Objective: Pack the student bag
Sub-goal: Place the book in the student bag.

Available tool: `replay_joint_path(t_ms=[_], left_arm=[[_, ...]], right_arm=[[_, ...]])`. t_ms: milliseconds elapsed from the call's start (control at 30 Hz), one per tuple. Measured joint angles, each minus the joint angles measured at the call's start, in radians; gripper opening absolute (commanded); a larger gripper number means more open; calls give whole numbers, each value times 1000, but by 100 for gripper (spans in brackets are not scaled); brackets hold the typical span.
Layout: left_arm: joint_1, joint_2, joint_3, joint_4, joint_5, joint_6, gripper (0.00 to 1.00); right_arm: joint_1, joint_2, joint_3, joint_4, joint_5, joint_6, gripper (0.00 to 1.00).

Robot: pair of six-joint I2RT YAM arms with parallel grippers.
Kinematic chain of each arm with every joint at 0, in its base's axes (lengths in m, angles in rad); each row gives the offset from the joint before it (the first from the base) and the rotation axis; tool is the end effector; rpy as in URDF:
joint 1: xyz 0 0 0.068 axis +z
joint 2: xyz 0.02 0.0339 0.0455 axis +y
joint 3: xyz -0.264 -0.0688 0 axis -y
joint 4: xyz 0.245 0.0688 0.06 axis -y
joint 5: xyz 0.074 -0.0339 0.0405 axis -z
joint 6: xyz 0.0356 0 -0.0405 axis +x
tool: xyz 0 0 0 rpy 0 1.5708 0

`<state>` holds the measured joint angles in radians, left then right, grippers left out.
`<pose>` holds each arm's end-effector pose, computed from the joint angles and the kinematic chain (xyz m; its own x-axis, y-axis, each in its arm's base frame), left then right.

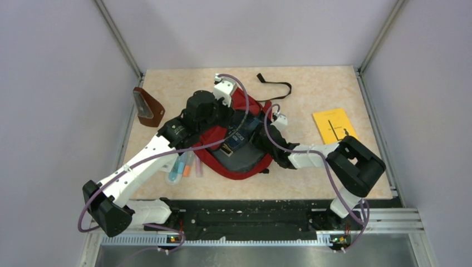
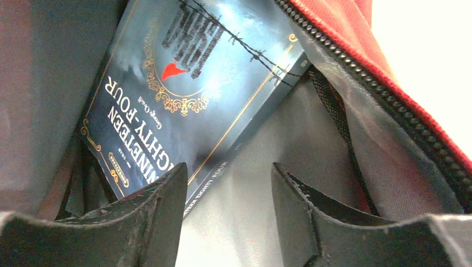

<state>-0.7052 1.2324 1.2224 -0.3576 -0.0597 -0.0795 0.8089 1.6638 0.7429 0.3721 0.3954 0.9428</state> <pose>0.2147 -0.1800 0.3807 -0.3208 0.1690 -0.9319 0.5810 0.8122 -0.0527 0.2389 0.2305 0.1619 -0.5683 0.4861 -0.6638 0.0324 0.8194 0.5723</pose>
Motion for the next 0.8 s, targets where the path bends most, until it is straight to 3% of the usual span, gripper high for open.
replay_joint_path(t_ms=[200, 533, 667, 800], left_arm=[[0, 0, 0, 0, 0, 0, 0], [0, 0, 0, 1, 0, 0, 0], [0, 0, 0, 2, 0, 0, 0], [0, 0, 0, 4, 0, 0, 0]], right_arm=[[0, 39, 12, 39, -22, -35, 37], [0, 169, 175, 53, -74, -107, 34], [0, 178, 189, 51, -84, -122, 39], [0, 174, 187, 50, -95, -146, 57]])
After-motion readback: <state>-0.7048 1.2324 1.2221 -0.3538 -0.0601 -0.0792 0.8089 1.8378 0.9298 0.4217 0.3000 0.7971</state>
